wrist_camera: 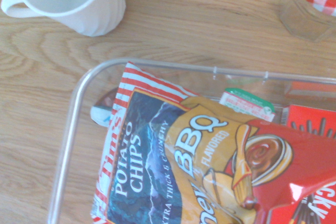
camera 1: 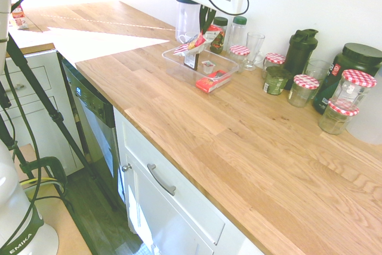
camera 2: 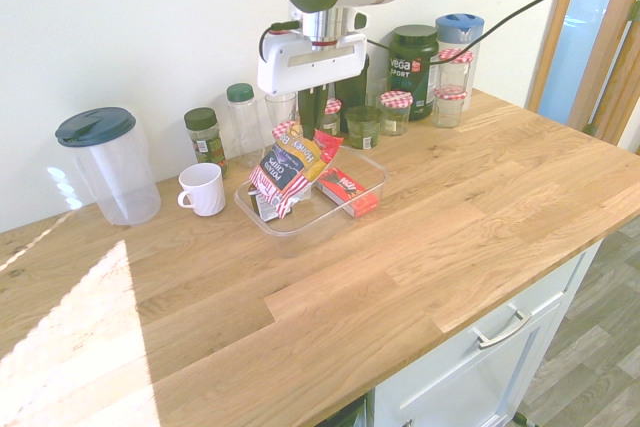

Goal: Put the chip bag into the container

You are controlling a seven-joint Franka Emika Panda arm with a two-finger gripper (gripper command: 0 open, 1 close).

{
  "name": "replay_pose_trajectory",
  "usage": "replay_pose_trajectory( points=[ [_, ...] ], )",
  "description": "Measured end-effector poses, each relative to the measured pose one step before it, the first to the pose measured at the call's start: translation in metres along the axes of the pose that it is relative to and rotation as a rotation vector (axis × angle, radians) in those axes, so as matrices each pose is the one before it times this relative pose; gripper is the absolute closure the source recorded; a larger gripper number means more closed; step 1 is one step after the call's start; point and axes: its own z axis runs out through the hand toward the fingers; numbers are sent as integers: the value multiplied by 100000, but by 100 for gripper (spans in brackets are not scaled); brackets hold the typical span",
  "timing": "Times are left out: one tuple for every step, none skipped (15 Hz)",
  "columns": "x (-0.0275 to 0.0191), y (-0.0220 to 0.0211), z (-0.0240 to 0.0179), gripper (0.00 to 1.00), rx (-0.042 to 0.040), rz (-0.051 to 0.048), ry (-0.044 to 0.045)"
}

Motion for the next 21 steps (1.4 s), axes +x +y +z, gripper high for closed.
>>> replay_pose_trajectory(
  points=[
    [595, 1076, 707, 100, -640, -2322, -1347],
    [457, 1117, 791, 100, -874, -2017, -961],
    [78, 821, 833, 100, -830, -1931, -669],
    [-209, 725, 870, 100, -681, -1696, -375],
    [-410, 593, 808, 100, -626, -1084, -431],
    [-436, 531, 488, 100, -360, -387, -55],
    [-421, 617, 498, 100, -405, -18, -109],
    [-344, 708, 508, 100, -329, 186, 56],
    [-244, 753, 534, 100, -312, 445, 14],
    [-78, 742, 474, 100, -113, 511, 273],
    [-132, 864, 479, 0, -436, 860, -360],
    [-103, 765, 354, 0, -606, 1026, -699],
    [-129, 571, 105, 0, -354, 643, -127],
    [-142, 355, 57, 0, -123, 334, 194],
    [-156, 175, 87, 0, 92, 50, 553],
    [-131, 110, 78, 0, 54, -23, 425],
    [-159, 130, 109, 0, 169, 16, 534],
    [-169, 138, 188, 0, 2, -8, 330],
    [-225, 131, 204, 0, 116, 14, 359],
    [-186, 56, 100, 0, 233, 28, 541],
    [-272, 36, -36, 0, 278, 15, 548]
  ],
)
